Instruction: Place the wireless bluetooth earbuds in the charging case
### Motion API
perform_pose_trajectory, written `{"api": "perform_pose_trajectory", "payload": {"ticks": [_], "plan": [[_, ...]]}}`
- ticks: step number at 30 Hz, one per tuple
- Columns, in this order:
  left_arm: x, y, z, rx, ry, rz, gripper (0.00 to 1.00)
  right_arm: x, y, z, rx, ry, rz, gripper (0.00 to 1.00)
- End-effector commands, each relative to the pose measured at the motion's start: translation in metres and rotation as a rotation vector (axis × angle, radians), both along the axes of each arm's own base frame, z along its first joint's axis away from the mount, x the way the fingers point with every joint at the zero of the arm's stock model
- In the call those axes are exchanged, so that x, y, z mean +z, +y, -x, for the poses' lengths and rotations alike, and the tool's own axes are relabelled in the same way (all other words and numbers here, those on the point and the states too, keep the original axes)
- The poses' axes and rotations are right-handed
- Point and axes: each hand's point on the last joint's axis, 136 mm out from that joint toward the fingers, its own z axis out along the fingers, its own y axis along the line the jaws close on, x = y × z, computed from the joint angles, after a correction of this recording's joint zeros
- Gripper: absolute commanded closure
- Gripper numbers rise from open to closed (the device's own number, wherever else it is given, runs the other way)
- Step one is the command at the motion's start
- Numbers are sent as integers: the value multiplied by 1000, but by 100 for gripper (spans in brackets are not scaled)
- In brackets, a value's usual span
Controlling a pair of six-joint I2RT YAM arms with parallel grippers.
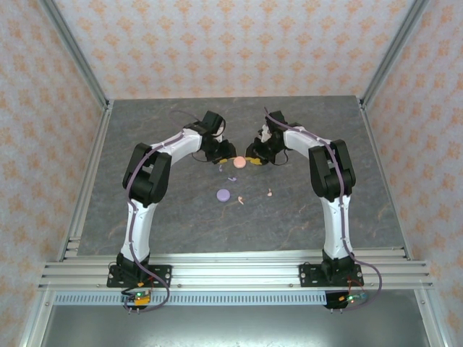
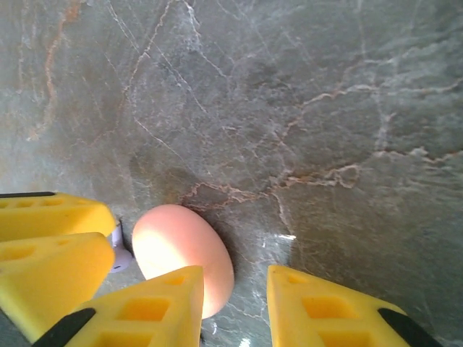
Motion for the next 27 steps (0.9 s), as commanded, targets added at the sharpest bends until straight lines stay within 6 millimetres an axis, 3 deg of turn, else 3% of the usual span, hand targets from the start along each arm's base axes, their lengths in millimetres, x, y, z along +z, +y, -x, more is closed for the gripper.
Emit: {"api": "perform_pose_trajectory", "payload": {"ticks": [1,27], "plan": [[-4,-8,0,5,8,41,61,4,7,-7,-4,-7,-41,70],[-14,-26,16,-20,29,108,58,-16,10,5,-9,46,-68,78]]}}
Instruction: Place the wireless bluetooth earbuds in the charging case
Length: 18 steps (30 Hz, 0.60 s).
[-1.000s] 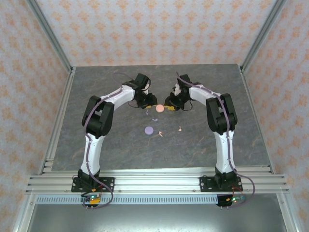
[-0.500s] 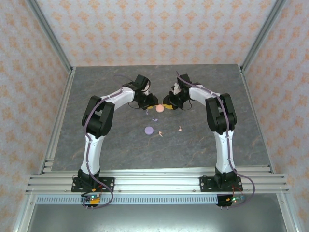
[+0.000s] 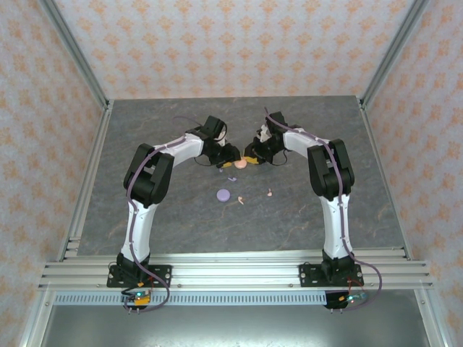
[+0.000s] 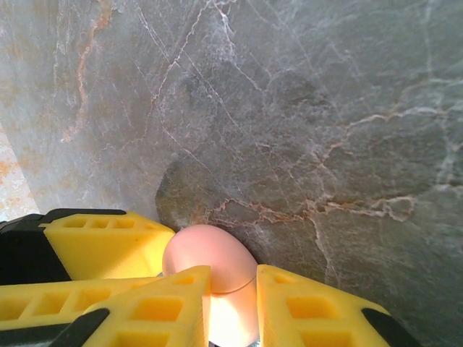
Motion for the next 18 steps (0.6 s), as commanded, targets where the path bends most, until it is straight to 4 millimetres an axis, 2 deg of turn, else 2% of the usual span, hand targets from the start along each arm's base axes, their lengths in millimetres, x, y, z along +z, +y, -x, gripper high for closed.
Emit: {"api": "perform_pose_trajectory", "payload": {"ticks": [1,6,18], "plan": [[-4,-8,6,1,17,32,58,-14,-2,9,-8,41,21,78],[3,-11,3,15,-6,66,57,-19,-4,11,-21,50,33,79],[12,-24,-6,76,-39,175,58,-15,-3,11,-41,52,16,80]]}}
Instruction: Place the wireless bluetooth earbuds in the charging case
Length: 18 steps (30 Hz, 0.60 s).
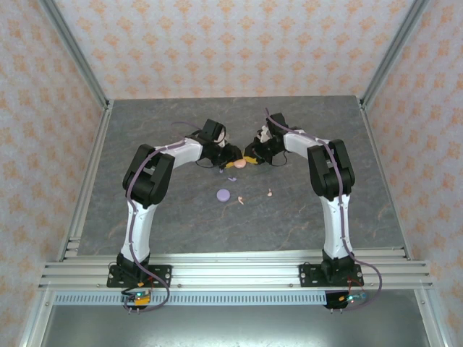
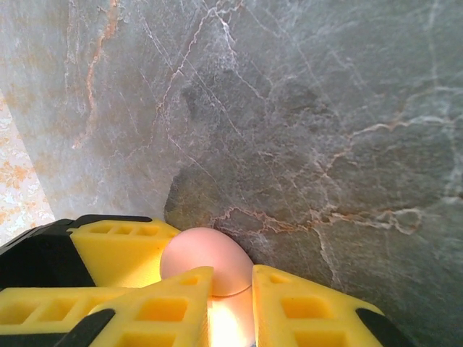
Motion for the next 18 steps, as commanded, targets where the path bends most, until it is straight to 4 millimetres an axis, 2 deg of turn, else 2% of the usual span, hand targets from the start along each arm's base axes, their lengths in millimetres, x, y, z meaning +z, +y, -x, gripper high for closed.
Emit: {"api": "perform_pose_trajectory", "payload": {"ticks": [1,11,18], "plan": [[14,-13,-3,15,-42,67,58,-12,-5,13,-18,48,43,80],[25,-15,-7,43,-65,101,61,-7,-5,13,-27,44,38,80],[27,-13,-9,66,-73,104,66,-1,-6,12,-30,36,36,79]]}}
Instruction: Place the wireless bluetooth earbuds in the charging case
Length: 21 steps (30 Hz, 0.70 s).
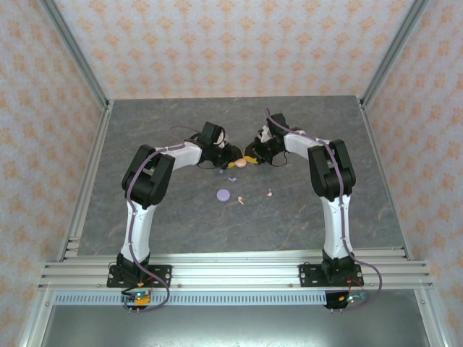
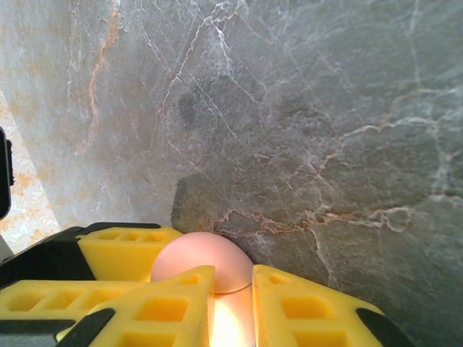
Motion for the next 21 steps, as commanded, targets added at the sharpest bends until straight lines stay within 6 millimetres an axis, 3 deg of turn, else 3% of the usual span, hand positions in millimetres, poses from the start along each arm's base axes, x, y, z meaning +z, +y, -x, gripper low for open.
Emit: {"api": "perform_pose_trajectory", "payload": {"ticks": [1,11,21], "plan": [[25,-8,-5,6,-66,32,69,-1,-4,13,-8,37,36,78],[32,-1,-7,42,-90,7,74,14,-13,11,-27,7,31,70],[60,1,-14,27,-165,48,73,49,-46,6,-95,-83,16,61]]}}
